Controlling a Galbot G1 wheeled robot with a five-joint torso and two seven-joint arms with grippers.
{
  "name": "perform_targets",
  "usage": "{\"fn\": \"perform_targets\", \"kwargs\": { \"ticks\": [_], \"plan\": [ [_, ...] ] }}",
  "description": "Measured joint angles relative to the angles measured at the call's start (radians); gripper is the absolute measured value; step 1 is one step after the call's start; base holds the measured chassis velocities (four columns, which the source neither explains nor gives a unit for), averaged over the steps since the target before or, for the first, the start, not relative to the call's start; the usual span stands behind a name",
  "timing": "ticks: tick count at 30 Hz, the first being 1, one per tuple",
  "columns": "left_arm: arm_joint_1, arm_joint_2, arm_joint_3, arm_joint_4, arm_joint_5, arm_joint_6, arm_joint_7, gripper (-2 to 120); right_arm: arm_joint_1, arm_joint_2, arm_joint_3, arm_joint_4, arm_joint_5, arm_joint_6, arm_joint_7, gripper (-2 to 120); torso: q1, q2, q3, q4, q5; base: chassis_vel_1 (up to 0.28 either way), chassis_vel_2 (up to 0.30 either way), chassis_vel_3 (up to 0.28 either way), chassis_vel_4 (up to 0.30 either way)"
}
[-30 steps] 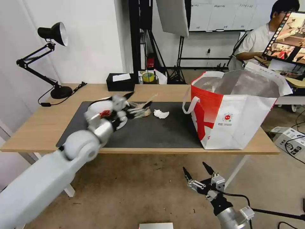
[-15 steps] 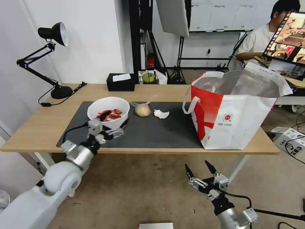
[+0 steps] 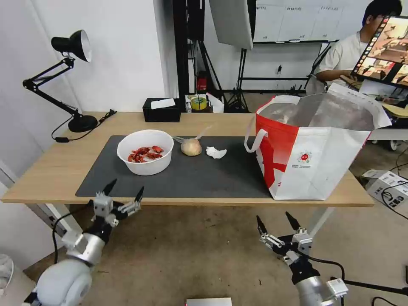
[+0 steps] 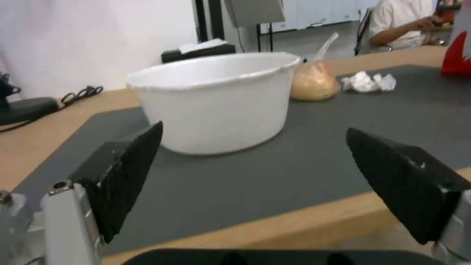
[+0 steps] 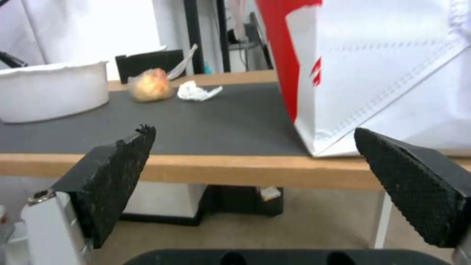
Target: Pick up the trash from the table and place it into the takeout bag.
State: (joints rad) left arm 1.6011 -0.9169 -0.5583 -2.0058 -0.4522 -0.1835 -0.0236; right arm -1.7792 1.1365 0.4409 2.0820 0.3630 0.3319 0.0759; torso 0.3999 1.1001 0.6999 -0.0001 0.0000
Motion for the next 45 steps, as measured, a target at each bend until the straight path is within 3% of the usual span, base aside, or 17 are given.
{"fn": "perform_targets", "kwargs": {
  "ticks": [12,27,35,38,45],
  "plan": [
    [0.062,-0.028,-0.047,0.017,0.005,-0.023,0.023,100,0.02,0.007,-0.011,-0.001,-0.01,0.011,0.001,100,0.0,0.0,0.0,0.0001,0.0,0.0,0.0,0.0,0.0],
    [0.082,-0.048,-0.042,0.023,0.009,-0.036,0.031,100,0.038,-0.035,-0.031,-0.007,0.024,-0.014,-0.041,100,0.0,0.0,0.0,-0.0001,0.0001,0.0,0.0,0.0,0.0],
    [0.095,-0.06,-0.04,0.016,0.009,-0.037,0.031,100,0.153,-0.155,-0.067,0.019,0.15,-0.103,-0.054,100,0.0,0.0,0.0,0.0,0.0,0.0,0.0,0.0,0.0],
    [0.092,-0.063,-0.04,0.011,0.006,-0.035,0.03,100,0.262,-0.243,-0.111,0.021,0.22,-0.146,-0.057,100,0.0,0.0,0.0,0.0001,0.0002,0.0,0.0,0.0,0.0],
    [0.083,-0.061,-0.042,0.013,-0.002,-0.033,0.028,100,0.46,-0.347,-0.202,0.004,0.315,-0.209,-0.048,100,0.0,0.0,0.0,0.0002,0.0,0.0,0.0,0.0,0.0]
  ]
}}
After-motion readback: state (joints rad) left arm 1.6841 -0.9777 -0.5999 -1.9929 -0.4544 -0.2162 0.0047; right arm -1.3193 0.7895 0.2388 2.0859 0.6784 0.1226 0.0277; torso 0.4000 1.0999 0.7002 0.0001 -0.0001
